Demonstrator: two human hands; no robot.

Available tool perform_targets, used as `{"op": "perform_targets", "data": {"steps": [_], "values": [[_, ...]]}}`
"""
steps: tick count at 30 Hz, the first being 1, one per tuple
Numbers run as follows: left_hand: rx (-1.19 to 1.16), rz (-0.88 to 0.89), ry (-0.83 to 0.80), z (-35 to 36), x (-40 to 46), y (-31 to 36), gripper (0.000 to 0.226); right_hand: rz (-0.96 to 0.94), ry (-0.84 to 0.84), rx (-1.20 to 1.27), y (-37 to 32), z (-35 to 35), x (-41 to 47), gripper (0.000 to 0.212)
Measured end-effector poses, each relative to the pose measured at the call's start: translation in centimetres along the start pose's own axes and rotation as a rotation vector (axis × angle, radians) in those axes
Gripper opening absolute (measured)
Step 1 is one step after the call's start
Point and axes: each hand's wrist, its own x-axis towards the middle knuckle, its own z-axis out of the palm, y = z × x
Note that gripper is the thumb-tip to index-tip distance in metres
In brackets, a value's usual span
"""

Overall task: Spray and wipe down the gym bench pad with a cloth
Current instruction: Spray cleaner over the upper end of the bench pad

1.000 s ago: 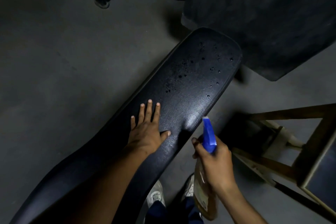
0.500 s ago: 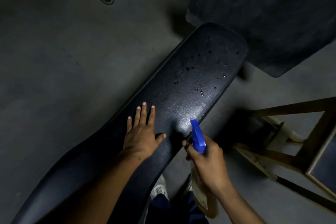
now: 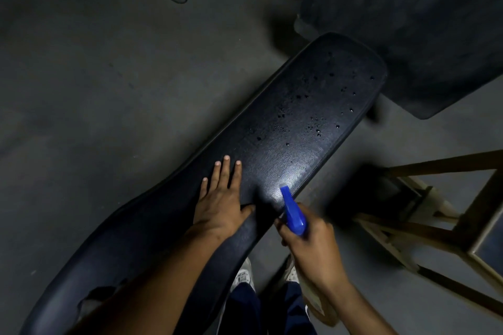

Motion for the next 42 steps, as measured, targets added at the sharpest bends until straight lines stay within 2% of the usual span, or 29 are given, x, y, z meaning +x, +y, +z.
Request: {"op": "perform_targets", "data": {"steps": [7, 10, 15, 18, 26, 36, 42], "values": [[0.004, 0.033, -0.002, 0.2, -0.6, -0.5, 0.105, 0.094, 0.111, -0.021, 2.1, -2.7, -1.8, 0.022], [0.012, 0.040, -0.002, 0.3, -0.8, -0.6, 0.106, 0.111, 0.137, 0.007, 2.5, -2.8, -2.4, 0.017], [0.015, 0.036, 0.014, 1.0, -1.8, -1.1, 0.106, 0.069, 0.040, -0.019, 2.2, -1.4, -3.2, 0.024], [0.002, -0.006, 0.053, 1.8, -2.6, -1.3, 0.107, 0.013, 0.006, -0.016, 1.3, 0.1, -3.4, 0.016], [-0.042, -0.126, 0.107, 3.4, -6.0, -2.0, 0.105, -0.055, -0.117, -0.041, 0.7, 1.7, -1.9, 0.012], [-0.097, -0.265, 0.121, 4.6, -7.8, -0.6, 0.100, -0.107, -0.218, -0.255, 2.8, -2.5, -2.4, 0.026], [-0.149, -0.330, 0.123, 5.1, -8.7, 1.0, 0.102, -0.115, -0.225, -0.219, 2.9, -5.4, -2.0, 0.013]]}}
